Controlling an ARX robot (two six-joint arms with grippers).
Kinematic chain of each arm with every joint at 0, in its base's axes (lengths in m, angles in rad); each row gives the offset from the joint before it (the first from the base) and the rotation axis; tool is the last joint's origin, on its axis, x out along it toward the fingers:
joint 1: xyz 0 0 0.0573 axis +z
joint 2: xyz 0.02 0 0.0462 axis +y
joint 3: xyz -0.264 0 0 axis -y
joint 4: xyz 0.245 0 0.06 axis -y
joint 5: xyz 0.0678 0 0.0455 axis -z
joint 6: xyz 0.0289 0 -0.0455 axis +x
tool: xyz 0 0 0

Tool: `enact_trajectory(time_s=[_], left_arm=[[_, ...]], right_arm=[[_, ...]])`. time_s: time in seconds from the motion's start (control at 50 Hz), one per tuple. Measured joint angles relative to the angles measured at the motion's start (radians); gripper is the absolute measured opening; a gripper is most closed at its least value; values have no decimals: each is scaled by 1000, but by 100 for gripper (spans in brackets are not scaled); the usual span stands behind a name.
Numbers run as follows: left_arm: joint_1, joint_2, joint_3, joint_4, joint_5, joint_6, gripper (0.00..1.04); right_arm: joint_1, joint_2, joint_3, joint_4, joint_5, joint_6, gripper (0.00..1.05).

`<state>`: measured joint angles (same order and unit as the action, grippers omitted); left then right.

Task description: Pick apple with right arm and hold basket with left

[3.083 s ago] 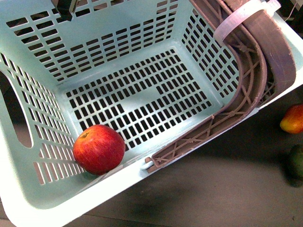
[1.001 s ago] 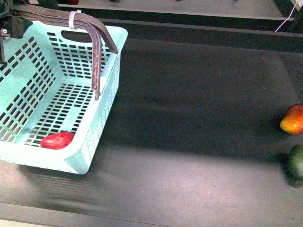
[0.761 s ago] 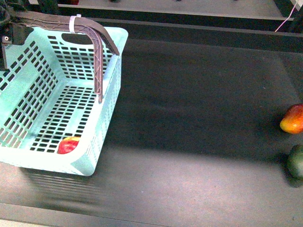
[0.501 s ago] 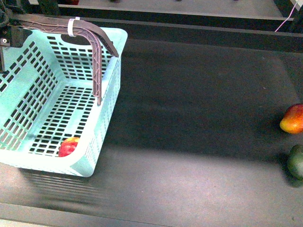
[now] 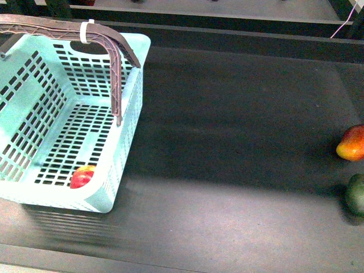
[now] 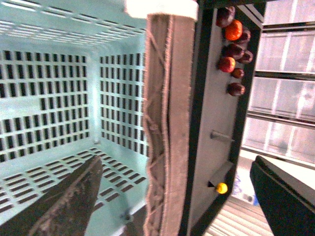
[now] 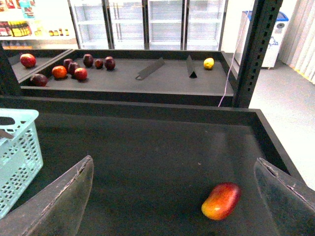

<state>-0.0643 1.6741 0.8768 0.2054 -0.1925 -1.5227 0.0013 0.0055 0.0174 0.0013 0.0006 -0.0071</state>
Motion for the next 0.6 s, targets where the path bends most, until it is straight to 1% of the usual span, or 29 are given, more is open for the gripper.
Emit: enact_trajectory(time_s=[0.08,0.14,0.3,0.32,0.34,0.38,0.4,0.42,0.46,0.48,0.521,0.541,0.581,0.601], left_arm=[[-9,-69,-27,-73,-35,62,97],[-18,-125,-41,-119,-46,113,98],[-31,-197,-48,-132,-47,168,98],[-29,-194,-60,-96,-27,222,96],[-24,-190,-91,-6,8,269,93],[-17,-186,-167,206,82,427,86],[-14,-185,-209,301,97,520,83],[-13,-185,-231,349,108,569,81],[-9,-191,-308,509,123,780,74],[-8,-197,-341,574,127,849,70],[-6,-214,-381,652,132,998,65],[-2,-237,-414,709,134,1093,59],[6,-290,-460,758,138,1284,49],[8,-307,-474,764,138,1323,45]], right_arm=[[0,0,0,0,0,0,96],[0,0,0,0,0,0,96],[0,0,0,0,0,0,96],[0,0,0,0,0,0,96],[0,0,0,0,0,0,96],[0,0,0,0,0,0,96],[0,0,0,0,0,0,96],[0,0,0,0,0,0,96],[0,0,0,0,0,0,96],[0,0,0,0,0,0,96],[0,0,0,0,-1,0,96],[0,0,0,0,-1,0,96],[0,0,0,0,0,0,96],[0,0,0,0,0,0,96]])
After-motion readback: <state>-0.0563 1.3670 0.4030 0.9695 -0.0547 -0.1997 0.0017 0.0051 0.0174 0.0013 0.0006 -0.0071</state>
